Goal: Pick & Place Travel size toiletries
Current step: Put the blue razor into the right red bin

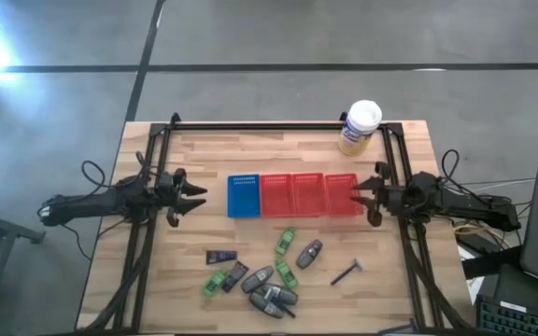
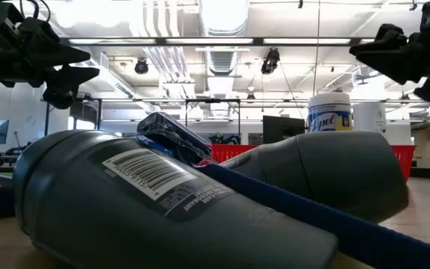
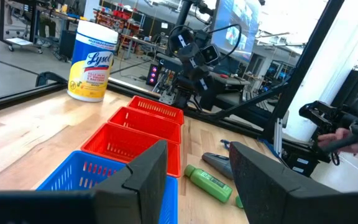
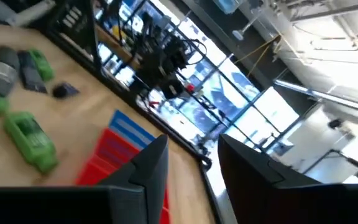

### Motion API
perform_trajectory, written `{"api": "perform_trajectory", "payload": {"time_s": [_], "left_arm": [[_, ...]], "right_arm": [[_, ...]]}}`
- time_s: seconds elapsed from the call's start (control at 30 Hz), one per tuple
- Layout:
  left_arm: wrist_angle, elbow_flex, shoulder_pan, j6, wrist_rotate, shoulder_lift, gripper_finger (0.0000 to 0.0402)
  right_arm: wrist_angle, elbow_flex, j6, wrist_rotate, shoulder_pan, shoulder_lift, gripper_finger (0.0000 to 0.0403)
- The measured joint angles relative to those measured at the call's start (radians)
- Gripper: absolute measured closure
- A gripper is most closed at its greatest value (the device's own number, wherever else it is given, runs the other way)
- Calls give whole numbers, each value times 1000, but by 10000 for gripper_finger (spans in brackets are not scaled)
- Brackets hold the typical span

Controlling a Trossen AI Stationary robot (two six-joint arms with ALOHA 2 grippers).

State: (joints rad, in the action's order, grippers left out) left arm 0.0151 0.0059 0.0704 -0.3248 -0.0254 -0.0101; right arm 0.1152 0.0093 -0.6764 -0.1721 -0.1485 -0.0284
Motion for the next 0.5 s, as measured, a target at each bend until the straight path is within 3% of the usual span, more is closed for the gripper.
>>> {"api": "perform_trajectory", "payload": {"time_s": [0.07, 0.17, 0.33, 0.43, 0.5], "left_arm": [[0, 0, 0, 0, 0, 0, 222], [0, 0, 0, 0, 0, 0, 223], [0, 0, 0, 0, 0, 0, 223], [0, 0, 0, 0, 0, 0, 222], [0, 0, 0, 0, 0, 0, 223]], "right_arm": [[13, 0, 131, -15, 0, -1, 257], [68, 0, 598, -4, 0, -1, 250], [112, 0, 1473, 164, 0, 0, 239], [112, 0, 1849, 265, 0, 0, 231], [105, 0, 1984, 309, 0, 0, 226]]}}
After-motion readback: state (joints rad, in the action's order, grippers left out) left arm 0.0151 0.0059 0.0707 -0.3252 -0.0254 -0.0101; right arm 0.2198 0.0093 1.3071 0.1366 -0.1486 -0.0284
